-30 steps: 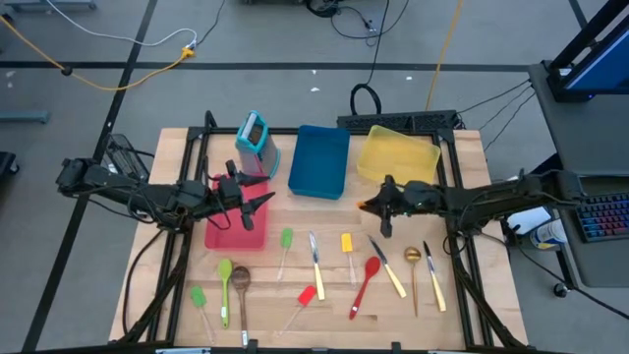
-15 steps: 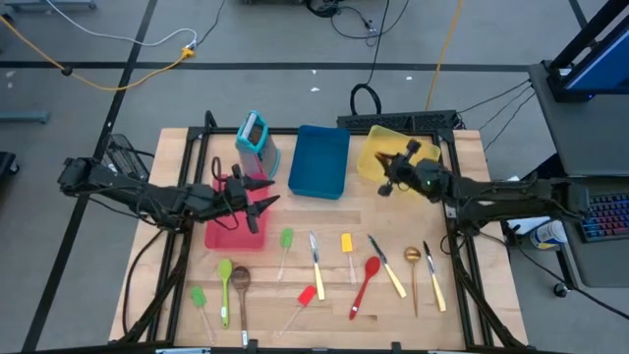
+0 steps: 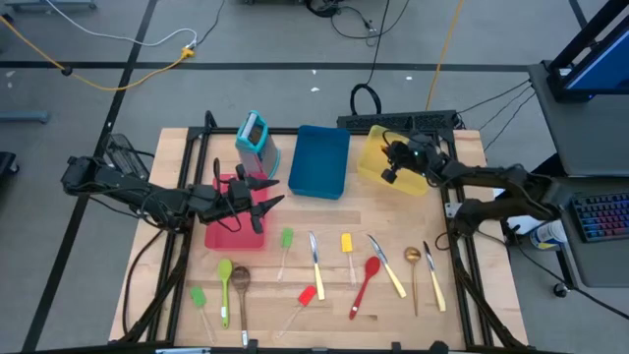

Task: Pick & Place Kitchen Items
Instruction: Put the orange spatula into the yellow bin, then put the yellow spatula into the yellow bin

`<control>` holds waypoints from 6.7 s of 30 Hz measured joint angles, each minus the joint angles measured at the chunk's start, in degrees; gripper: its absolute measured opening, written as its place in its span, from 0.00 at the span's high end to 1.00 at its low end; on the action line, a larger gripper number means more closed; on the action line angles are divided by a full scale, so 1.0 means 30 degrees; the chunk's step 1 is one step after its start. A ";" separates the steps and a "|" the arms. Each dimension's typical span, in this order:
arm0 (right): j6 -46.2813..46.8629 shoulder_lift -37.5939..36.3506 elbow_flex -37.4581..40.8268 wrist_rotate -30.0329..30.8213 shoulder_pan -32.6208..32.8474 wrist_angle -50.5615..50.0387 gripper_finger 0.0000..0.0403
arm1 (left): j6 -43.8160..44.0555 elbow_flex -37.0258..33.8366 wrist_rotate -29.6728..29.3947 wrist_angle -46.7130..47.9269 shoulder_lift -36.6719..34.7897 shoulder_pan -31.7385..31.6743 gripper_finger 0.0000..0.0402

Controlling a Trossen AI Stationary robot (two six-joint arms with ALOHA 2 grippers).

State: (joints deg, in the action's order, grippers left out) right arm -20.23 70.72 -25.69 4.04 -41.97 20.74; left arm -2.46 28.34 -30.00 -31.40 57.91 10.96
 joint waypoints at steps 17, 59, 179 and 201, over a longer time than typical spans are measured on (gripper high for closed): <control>0.1145 0.1908 0.0000 -0.0908 -0.0862 0.0523 0.73 | 0.0005 0.0000 0.0015 0.0109 0.0000 0.0011 0.48; 0.9862 -0.0941 0.0006 -0.0891 0.9987 0.2289 0.46 | -0.5078 0.0000 0.0022 0.0080 0.0000 -0.0022 0.48; 2.2830 0.4335 -0.9311 1.1276 2.0096 -1.7309 1.00 | -0.5398 0.0000 0.3978 0.1725 -0.0007 -0.0022 0.48; 2.2361 -0.1763 -0.9311 1.8392 1.3558 -2.5639 1.00 | -0.2690 0.0000 0.3985 0.2106 -0.0007 0.0015 0.48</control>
State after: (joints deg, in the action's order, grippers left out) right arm 46.85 65.43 -53.63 59.21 -1.30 -56.17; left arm -10.53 28.34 -18.04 -25.08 57.89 11.00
